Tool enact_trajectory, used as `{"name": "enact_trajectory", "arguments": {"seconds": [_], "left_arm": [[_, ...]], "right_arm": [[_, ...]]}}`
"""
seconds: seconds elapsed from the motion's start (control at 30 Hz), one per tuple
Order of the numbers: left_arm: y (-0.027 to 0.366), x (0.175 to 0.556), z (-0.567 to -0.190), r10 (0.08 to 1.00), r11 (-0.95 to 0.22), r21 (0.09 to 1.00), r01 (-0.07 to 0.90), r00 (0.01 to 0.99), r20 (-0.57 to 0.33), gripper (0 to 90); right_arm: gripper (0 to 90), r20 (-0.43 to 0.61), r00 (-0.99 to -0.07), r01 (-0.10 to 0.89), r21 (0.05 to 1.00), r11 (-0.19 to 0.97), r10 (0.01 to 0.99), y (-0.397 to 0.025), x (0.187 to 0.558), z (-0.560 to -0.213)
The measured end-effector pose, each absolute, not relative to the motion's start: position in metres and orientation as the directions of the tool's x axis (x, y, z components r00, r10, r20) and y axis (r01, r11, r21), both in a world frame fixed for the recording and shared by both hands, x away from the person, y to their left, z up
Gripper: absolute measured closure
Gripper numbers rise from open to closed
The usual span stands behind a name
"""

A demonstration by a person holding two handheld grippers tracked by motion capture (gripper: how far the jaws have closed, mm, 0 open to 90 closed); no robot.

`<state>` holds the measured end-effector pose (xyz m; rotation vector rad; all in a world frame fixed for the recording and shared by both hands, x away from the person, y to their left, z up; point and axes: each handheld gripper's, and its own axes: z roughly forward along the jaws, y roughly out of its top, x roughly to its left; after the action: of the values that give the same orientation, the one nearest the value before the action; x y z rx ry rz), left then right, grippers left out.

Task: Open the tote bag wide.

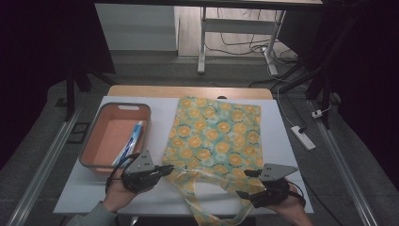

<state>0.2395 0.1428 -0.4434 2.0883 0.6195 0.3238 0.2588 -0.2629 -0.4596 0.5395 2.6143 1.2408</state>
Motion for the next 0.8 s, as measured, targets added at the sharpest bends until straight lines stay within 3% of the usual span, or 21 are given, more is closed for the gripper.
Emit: {"name": "enact_trajectory", "arguments": {"seconds": [0.13,0.17,0.27,0.3,0.37,0.6,0.73,0.8], "left_arm": [[0.144,0.243,-0.439,0.550,-0.447,0.841,0.303,0.835,-0.009,88.4],[0.145,0.245,-0.437,0.552,-0.437,0.847,0.303,0.834,-0.013,88.4],[0.145,0.247,-0.434,0.557,-0.434,0.850,0.299,0.831,-0.008,88.4],[0.146,0.247,-0.433,0.559,-0.430,0.852,0.298,0.829,-0.008,88.4],[0.149,0.249,-0.428,0.571,-0.413,0.861,0.296,0.821,-0.008,88.4],[0.152,0.251,-0.406,0.594,-0.384,0.888,0.255,0.804,0.026,88.3],[0.147,0.267,-0.400,0.632,-0.388,0.884,0.260,0.773,0.050,88.3],[0.144,0.274,-0.400,0.643,-0.392,0.878,0.275,0.764,0.049,88.3]], "right_arm": [[27.4,-0.040,-0.904,0.272,0.714,0.645,0.425,-0.257,0.270,-0.479],[31.9,-0.049,-0.899,0.283,0.693,0.663,0.435,-0.255,0.275,-0.486],[75.8,-0.076,-0.887,0.321,0.607,0.727,0.455,-0.250,0.287,-0.497],[86.2,-0.060,-0.890,0.330,0.601,0.728,0.453,-0.249,0.288,-0.496],[89.7,-0.043,-0.897,0.315,0.635,0.706,0.439,-0.248,0.282,-0.486],[89.8,-0.025,-0.936,0.184,0.816,0.547,0.352,-0.240,0.248,-0.425],[89.8,-0.055,-0.906,0.170,0.861,0.480,0.420,-0.241,0.255,-0.408],[89.8,-0.039,-0.882,0.212,0.857,0.470,0.469,-0.244,0.271,-0.411]]}}
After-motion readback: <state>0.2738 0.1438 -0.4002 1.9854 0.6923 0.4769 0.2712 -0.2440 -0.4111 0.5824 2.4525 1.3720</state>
